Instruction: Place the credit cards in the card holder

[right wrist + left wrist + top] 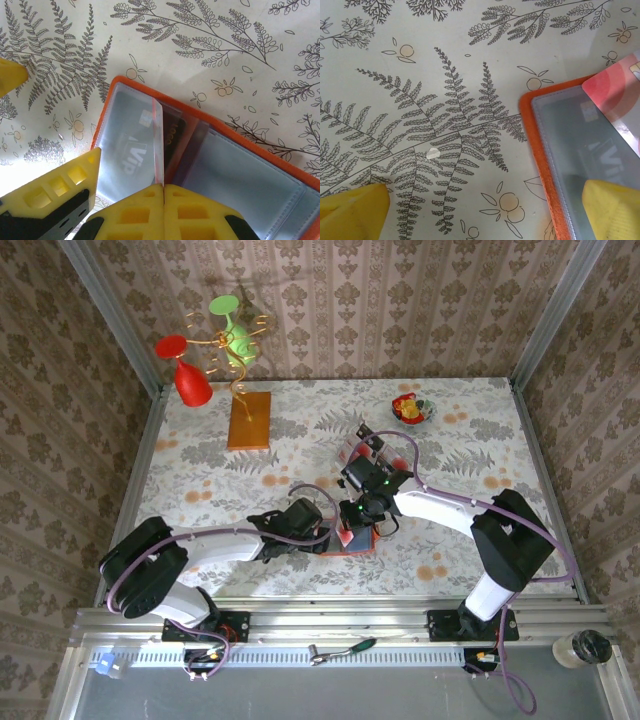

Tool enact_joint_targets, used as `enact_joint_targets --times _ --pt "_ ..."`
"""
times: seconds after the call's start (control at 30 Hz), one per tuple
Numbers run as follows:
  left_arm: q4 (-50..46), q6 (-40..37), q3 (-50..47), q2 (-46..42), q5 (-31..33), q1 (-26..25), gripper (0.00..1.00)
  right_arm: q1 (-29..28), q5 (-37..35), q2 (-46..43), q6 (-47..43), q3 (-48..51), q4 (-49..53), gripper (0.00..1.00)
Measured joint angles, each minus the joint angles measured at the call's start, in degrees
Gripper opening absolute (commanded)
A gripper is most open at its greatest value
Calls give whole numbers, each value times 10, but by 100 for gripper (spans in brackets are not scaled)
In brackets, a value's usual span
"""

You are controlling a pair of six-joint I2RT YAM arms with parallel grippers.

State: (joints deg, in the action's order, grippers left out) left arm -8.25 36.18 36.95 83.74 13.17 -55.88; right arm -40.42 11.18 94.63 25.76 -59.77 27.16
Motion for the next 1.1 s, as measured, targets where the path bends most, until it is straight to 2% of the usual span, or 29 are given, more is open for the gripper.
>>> enact_joint_targets --times 0.43,0.63,0.83,1.1 --pt "-3 2 0 9 17 -15 100 0 0 -5 0 2 -1 0" --pt "-11 7 3 14 29 -22 100 10 1 -51 17 7 -5 0" --pt "-19 17 7 17 39 -27 100 19 0 -103 61 63 -52 0" --pt "-23 32 7 17 50 -33 100 19 -5 -142 137 180 -165 0"
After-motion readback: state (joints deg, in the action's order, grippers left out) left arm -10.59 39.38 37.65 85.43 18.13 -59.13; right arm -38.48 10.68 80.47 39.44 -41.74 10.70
